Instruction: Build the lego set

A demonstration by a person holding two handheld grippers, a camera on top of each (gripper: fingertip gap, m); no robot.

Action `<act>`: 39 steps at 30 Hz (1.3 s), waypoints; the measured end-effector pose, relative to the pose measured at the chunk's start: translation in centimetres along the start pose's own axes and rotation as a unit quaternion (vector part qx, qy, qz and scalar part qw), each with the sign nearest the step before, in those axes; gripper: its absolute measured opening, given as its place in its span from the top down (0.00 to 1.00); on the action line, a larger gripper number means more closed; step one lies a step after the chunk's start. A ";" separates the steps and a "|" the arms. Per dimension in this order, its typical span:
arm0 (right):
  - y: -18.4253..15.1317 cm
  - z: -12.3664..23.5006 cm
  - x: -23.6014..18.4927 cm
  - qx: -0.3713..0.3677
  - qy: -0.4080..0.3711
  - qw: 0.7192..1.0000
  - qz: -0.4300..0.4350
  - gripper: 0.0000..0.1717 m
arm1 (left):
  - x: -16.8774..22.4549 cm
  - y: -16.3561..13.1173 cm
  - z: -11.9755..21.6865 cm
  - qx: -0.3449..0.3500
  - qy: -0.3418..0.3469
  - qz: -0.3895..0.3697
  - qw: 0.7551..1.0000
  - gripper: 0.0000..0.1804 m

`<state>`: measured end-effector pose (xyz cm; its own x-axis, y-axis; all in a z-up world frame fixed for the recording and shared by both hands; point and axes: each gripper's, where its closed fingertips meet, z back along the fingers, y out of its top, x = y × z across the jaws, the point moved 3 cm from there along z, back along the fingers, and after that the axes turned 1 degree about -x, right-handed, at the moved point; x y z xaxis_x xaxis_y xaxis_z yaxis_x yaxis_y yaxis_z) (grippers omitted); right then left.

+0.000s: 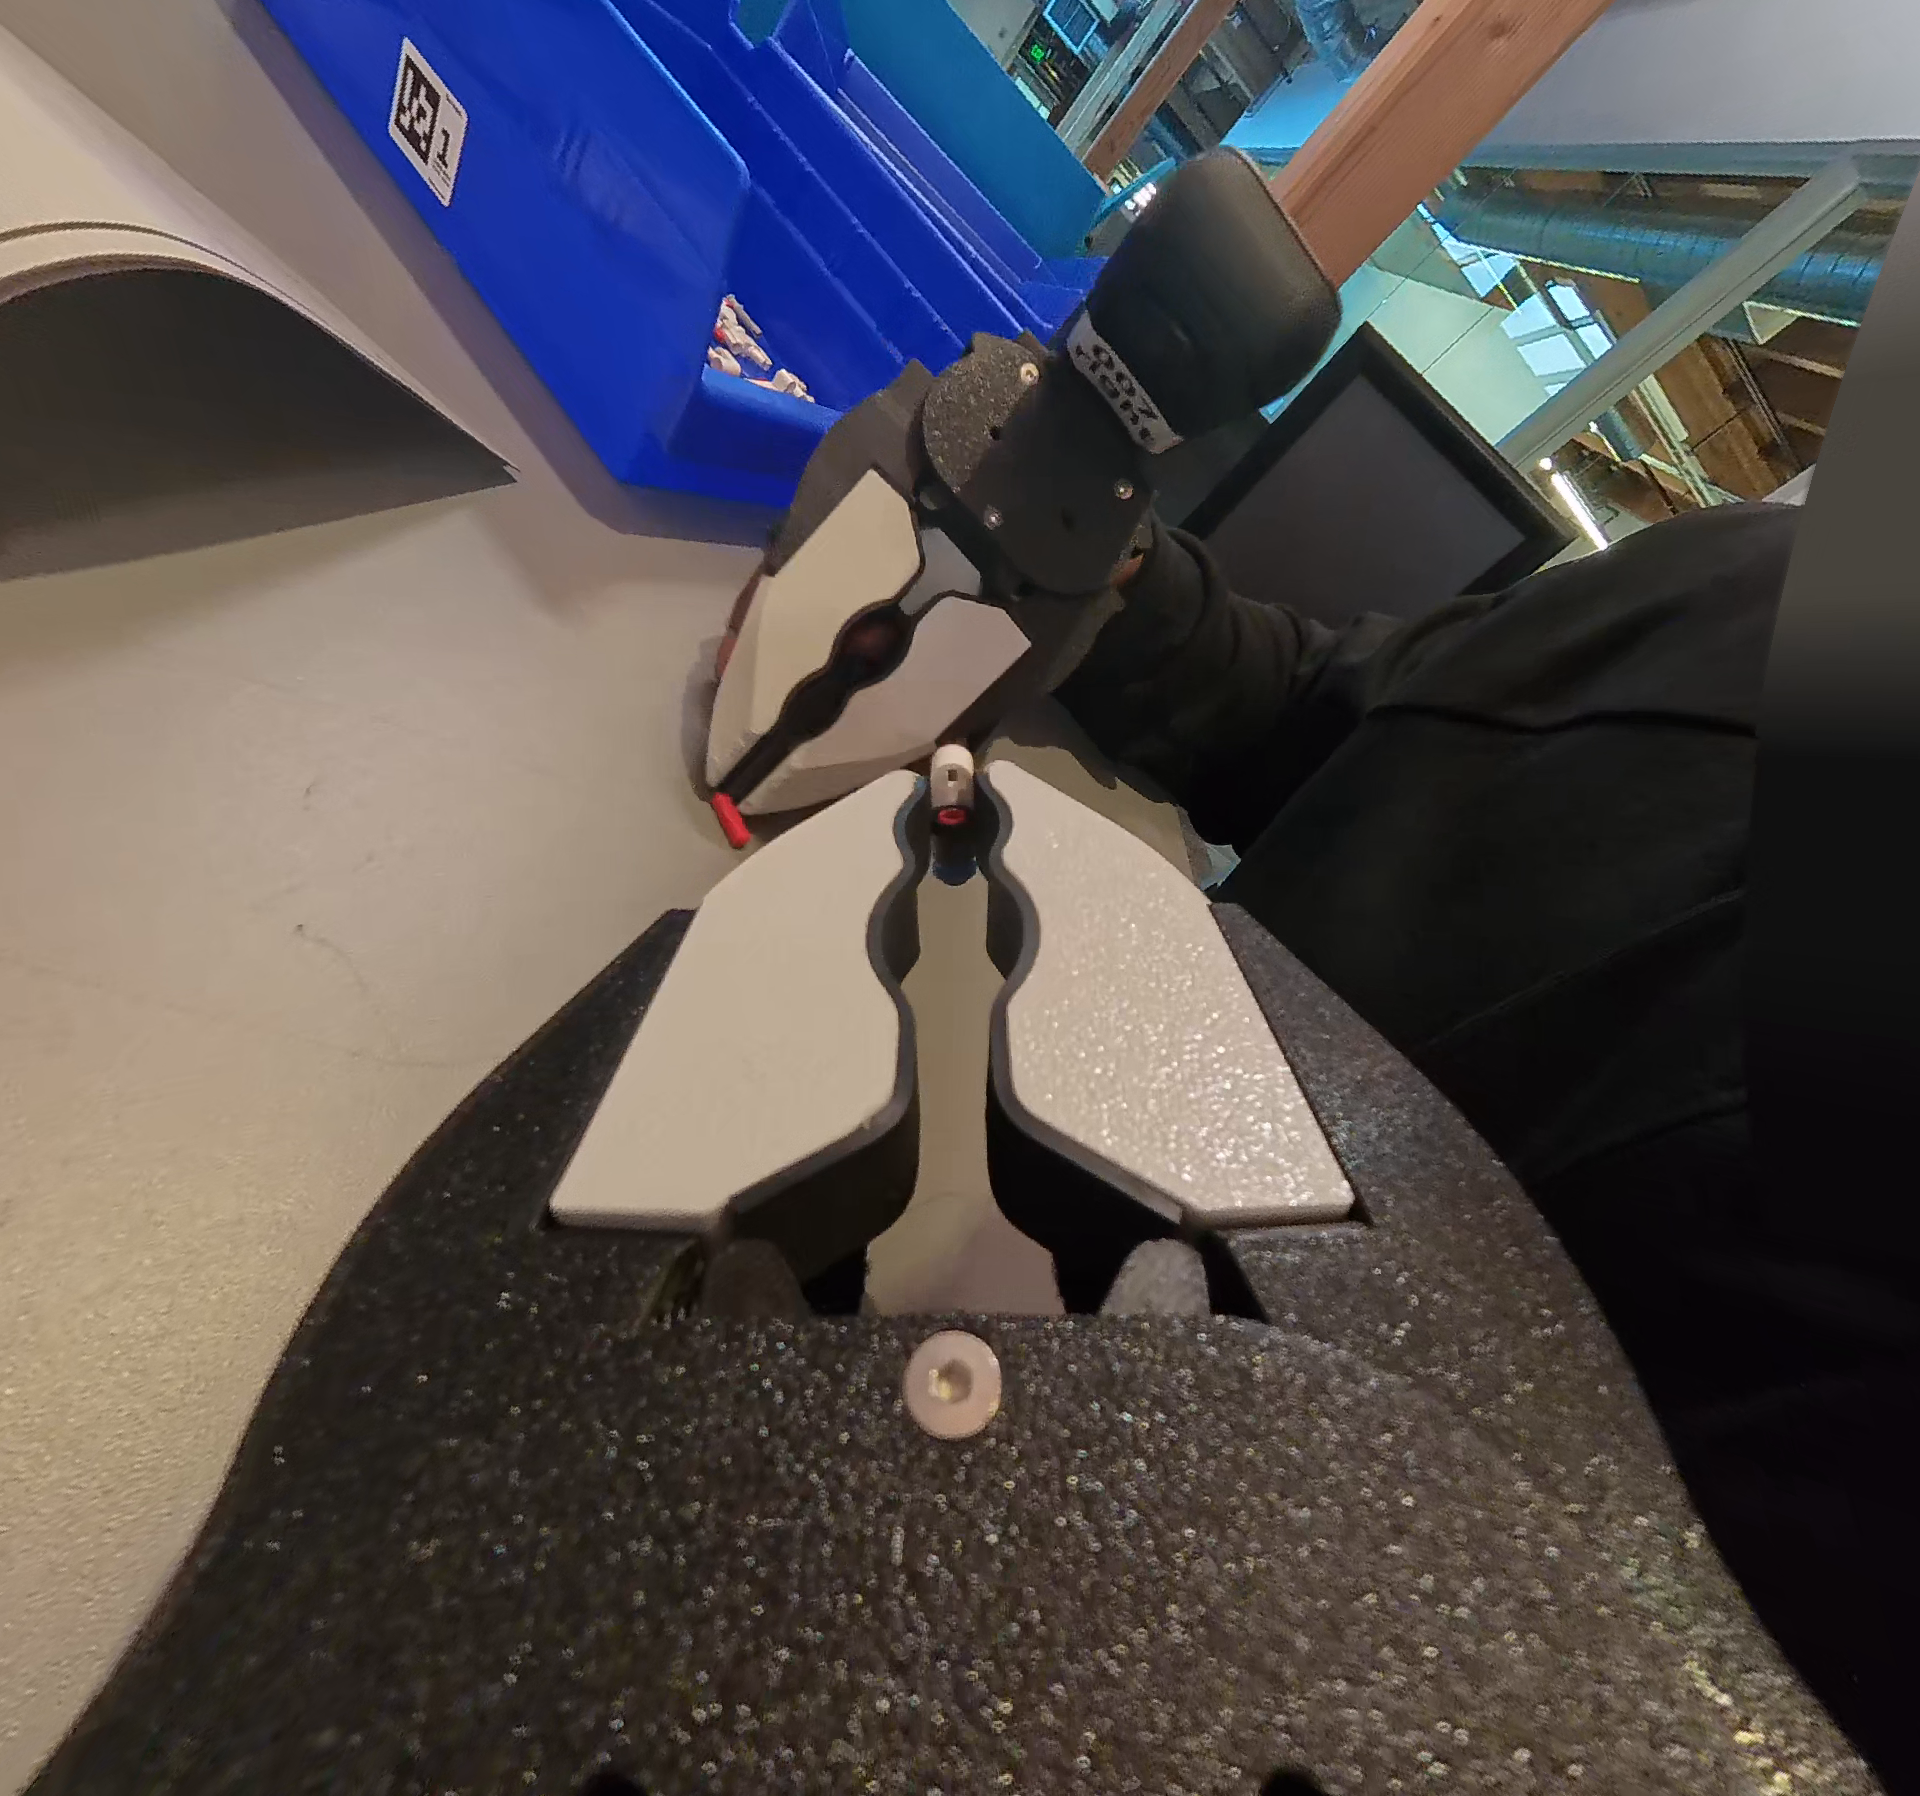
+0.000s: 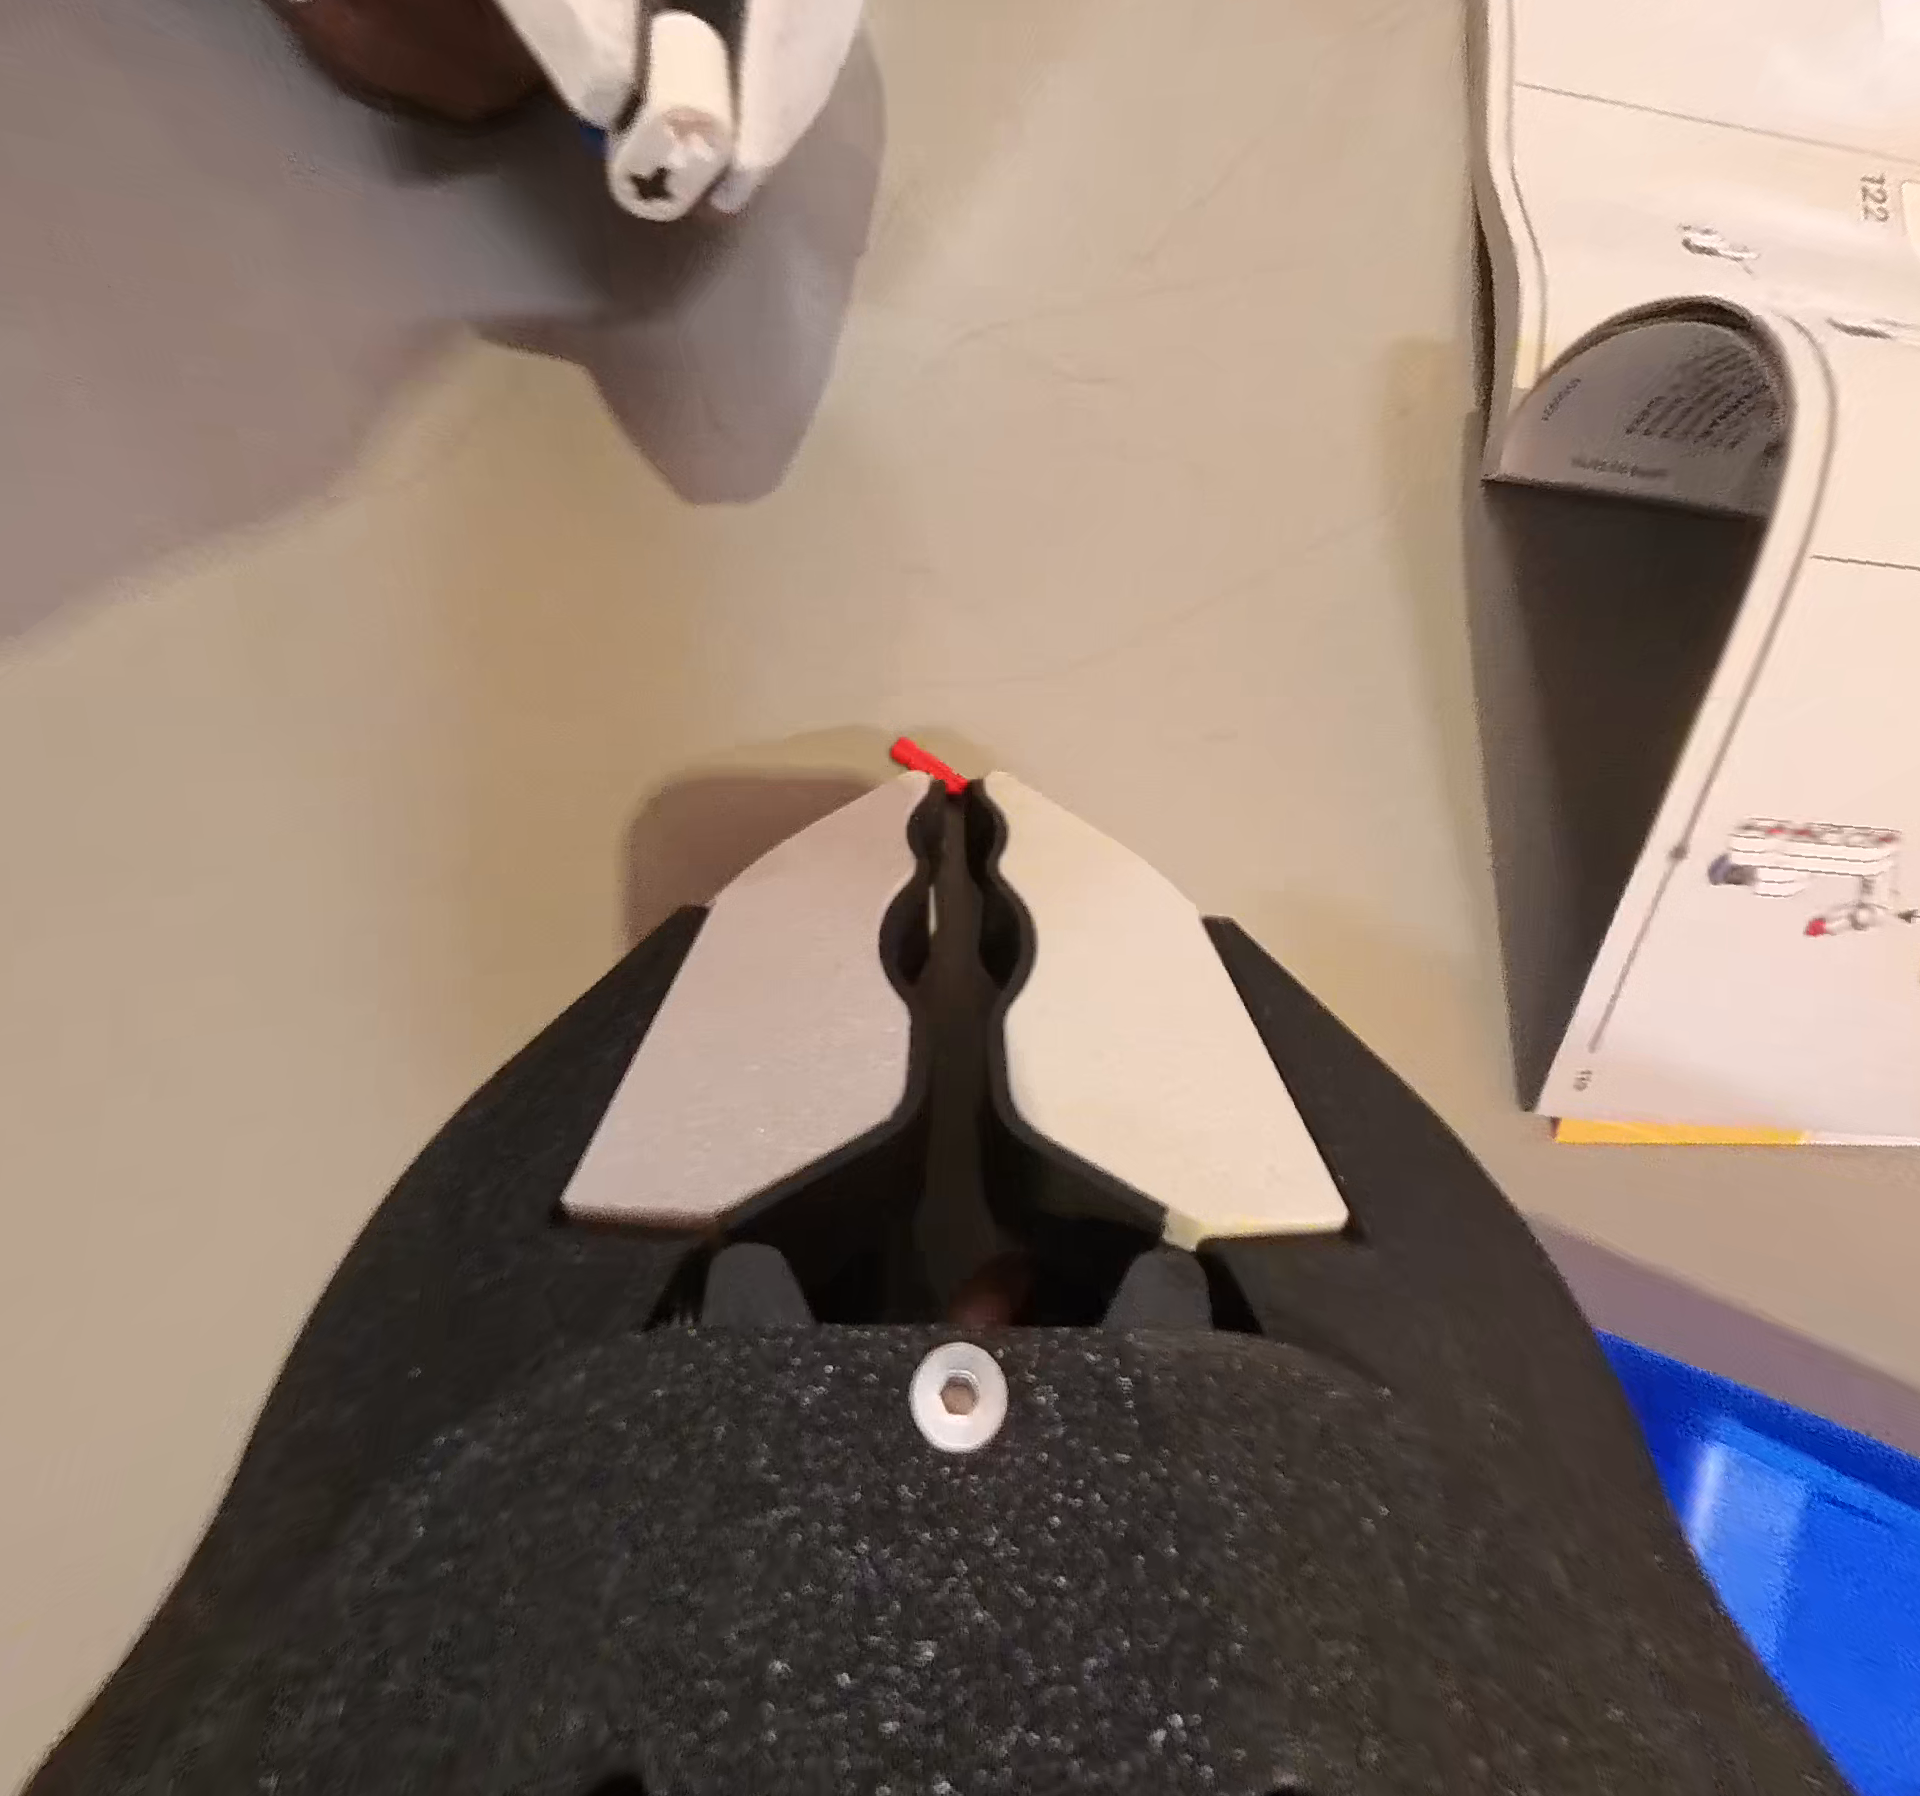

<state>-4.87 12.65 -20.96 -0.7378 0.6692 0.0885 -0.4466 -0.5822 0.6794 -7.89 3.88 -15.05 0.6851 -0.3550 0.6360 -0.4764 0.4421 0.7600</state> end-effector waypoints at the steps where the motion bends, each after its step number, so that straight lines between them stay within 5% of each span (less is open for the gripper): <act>1: 0.0 0.0 -0.3 0.000 0.008 1.000 0.004 0.98 | 0.0 0.0 0.0 0.000 0.000 0.000 1.000 0.96; 10: 0.0 0.1 -0.5 0.009 0.031 0.999 0.037 0.89 | 0.0 -0.2 0.0 -0.007 -0.002 -0.002 1.000 0.96; 20: 0.4 -0.4 -1.3 0.000 0.082 0.995 0.049 0.98 | -0.4 -0.6 -0.2 -0.035 0.033 -0.034 0.998 0.96; 39: 1.1 -1.1 -1.4 0.000 0.087 0.995 0.042 0.98 | -1.1 -1.5 -0.4 -0.080 0.077 -0.060 0.992 0.96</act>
<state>-4.92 10.58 -21.09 -0.8490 0.5282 0.0163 -0.3806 -0.6327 0.6744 -7.71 3.98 -16.98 0.8138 -0.2890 0.5042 -0.3005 0.5333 0.7907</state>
